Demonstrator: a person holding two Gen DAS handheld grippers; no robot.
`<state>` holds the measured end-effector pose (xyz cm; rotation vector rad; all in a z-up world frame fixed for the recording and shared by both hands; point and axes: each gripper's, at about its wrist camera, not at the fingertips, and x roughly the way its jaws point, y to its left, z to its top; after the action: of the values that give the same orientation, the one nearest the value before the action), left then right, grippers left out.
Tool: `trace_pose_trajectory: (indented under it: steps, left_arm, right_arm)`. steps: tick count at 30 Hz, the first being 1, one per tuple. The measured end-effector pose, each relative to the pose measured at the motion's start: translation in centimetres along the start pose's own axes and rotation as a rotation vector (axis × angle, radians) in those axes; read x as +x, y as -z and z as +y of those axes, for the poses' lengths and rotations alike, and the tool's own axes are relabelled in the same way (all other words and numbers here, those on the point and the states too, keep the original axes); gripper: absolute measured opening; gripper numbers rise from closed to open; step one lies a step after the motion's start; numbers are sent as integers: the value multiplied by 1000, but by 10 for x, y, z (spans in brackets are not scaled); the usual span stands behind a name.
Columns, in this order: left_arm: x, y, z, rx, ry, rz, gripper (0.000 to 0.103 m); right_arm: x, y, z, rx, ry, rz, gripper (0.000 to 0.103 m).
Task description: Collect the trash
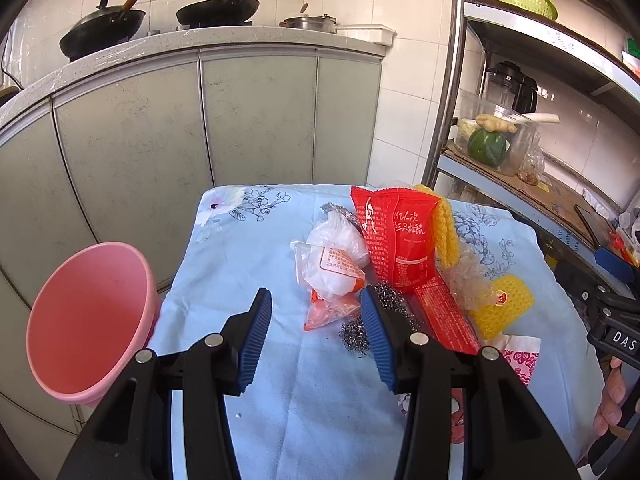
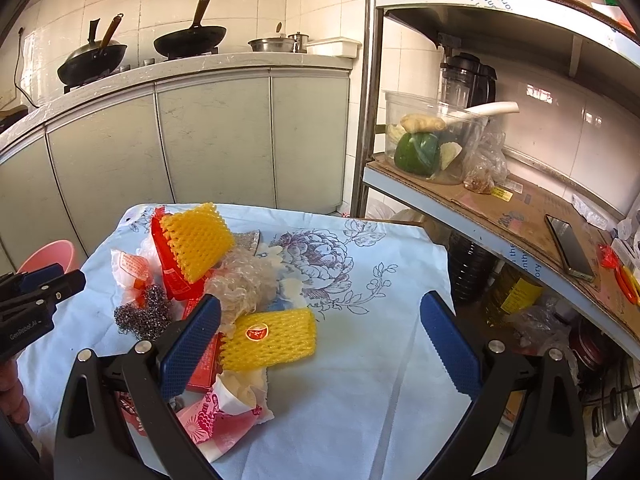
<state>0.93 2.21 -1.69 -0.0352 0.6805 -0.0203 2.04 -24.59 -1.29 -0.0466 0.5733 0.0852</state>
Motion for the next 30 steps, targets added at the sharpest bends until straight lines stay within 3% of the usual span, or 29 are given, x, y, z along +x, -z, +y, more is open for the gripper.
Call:
trace_pose_trajectory:
  steps: [12,30]
  left_arm:
    - [15,-7,1,6,37,18,46]
    - [84,-18,-8,25,43,135,48]
  right_arm:
    - [8,-10,26,-69,-76,-11,100]
    - [48,-29,54,-111,-173,29,100]
